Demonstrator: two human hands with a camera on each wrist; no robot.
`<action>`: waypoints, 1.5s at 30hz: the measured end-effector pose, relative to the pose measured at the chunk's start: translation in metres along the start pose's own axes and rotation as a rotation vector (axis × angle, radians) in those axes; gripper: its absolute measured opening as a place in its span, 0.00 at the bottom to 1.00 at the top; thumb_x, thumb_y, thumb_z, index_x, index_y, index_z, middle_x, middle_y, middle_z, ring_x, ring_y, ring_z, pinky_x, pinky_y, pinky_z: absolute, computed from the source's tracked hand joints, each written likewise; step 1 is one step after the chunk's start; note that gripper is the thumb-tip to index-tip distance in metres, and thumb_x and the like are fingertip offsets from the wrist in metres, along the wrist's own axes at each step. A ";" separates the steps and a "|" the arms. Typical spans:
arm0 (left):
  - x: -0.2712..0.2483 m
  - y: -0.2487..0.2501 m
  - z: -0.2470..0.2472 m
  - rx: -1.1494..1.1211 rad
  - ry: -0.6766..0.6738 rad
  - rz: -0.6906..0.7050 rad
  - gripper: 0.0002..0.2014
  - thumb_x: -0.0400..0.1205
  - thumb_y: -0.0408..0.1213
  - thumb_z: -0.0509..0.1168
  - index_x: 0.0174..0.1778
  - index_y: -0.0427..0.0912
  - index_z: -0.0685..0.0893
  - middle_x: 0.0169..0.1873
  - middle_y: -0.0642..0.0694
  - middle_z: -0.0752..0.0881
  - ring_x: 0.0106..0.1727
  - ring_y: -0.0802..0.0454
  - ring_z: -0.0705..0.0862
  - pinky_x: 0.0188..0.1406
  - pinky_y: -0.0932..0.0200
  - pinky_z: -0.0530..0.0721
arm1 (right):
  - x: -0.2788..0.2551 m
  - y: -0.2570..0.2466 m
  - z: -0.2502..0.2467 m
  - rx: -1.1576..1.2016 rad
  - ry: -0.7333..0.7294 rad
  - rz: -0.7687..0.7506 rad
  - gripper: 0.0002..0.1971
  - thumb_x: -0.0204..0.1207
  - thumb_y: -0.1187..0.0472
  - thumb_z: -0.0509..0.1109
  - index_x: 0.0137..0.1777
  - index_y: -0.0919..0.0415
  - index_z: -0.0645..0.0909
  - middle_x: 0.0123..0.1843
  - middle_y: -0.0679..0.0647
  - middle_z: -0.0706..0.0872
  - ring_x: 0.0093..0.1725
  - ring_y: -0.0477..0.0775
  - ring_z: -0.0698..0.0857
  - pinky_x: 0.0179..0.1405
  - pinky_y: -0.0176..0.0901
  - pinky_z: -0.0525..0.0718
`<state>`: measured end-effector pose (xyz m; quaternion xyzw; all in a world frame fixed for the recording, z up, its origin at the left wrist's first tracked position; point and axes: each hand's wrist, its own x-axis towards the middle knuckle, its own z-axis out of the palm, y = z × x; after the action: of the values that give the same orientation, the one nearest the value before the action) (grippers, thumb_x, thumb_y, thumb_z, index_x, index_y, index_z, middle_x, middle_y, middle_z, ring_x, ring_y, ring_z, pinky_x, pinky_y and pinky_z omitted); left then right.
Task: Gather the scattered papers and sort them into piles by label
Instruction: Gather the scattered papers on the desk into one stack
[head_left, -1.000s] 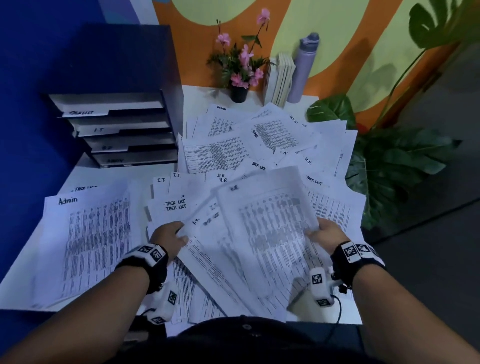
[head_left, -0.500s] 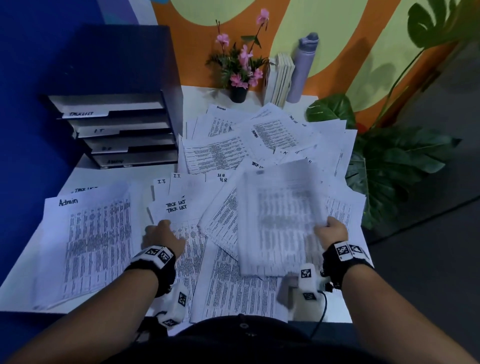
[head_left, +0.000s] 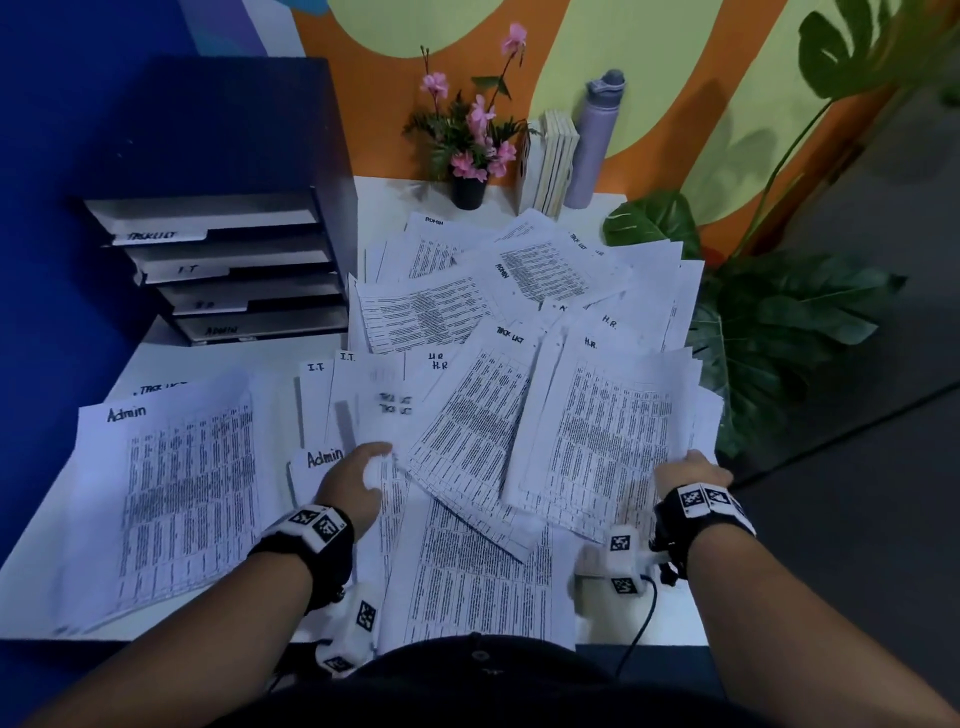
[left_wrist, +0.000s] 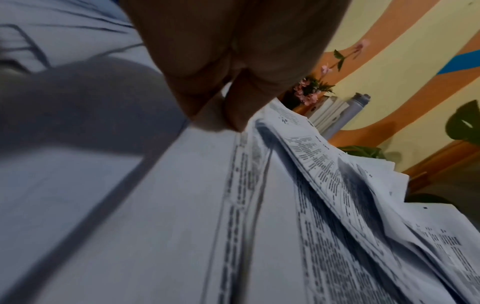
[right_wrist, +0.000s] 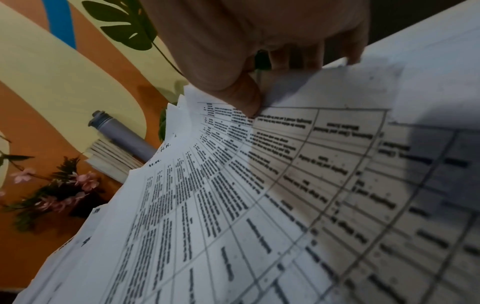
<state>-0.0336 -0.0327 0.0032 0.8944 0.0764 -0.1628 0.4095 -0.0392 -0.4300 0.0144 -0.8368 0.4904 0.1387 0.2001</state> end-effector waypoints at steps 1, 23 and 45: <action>0.002 0.004 -0.001 -0.021 -0.012 0.028 0.30 0.79 0.17 0.59 0.66 0.58 0.77 0.72 0.43 0.76 0.35 0.64 0.77 0.30 0.76 0.77 | 0.001 0.001 0.001 0.036 0.007 -0.009 0.20 0.80 0.66 0.59 0.73 0.64 0.72 0.71 0.65 0.71 0.68 0.65 0.74 0.61 0.45 0.73; 0.010 0.015 -0.003 -0.022 -0.098 -0.177 0.38 0.72 0.19 0.65 0.73 0.57 0.65 0.44 0.37 0.82 0.30 0.46 0.80 0.19 0.61 0.76 | -0.038 -0.015 0.037 0.527 -0.128 -0.378 0.30 0.81 0.73 0.60 0.81 0.52 0.63 0.53 0.56 0.82 0.38 0.52 0.80 0.35 0.37 0.77; -0.015 0.047 -0.034 -0.308 0.105 0.039 0.28 0.80 0.35 0.69 0.77 0.49 0.71 0.67 0.50 0.81 0.67 0.49 0.80 0.72 0.46 0.75 | -0.091 -0.057 0.043 0.367 -0.514 -0.552 0.36 0.76 0.55 0.75 0.79 0.60 0.62 0.75 0.55 0.73 0.71 0.61 0.77 0.72 0.59 0.76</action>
<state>-0.0268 -0.0373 0.0627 0.8295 0.1043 -0.0943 0.5405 -0.0344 -0.3152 0.0270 -0.8254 0.1983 0.1947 0.4915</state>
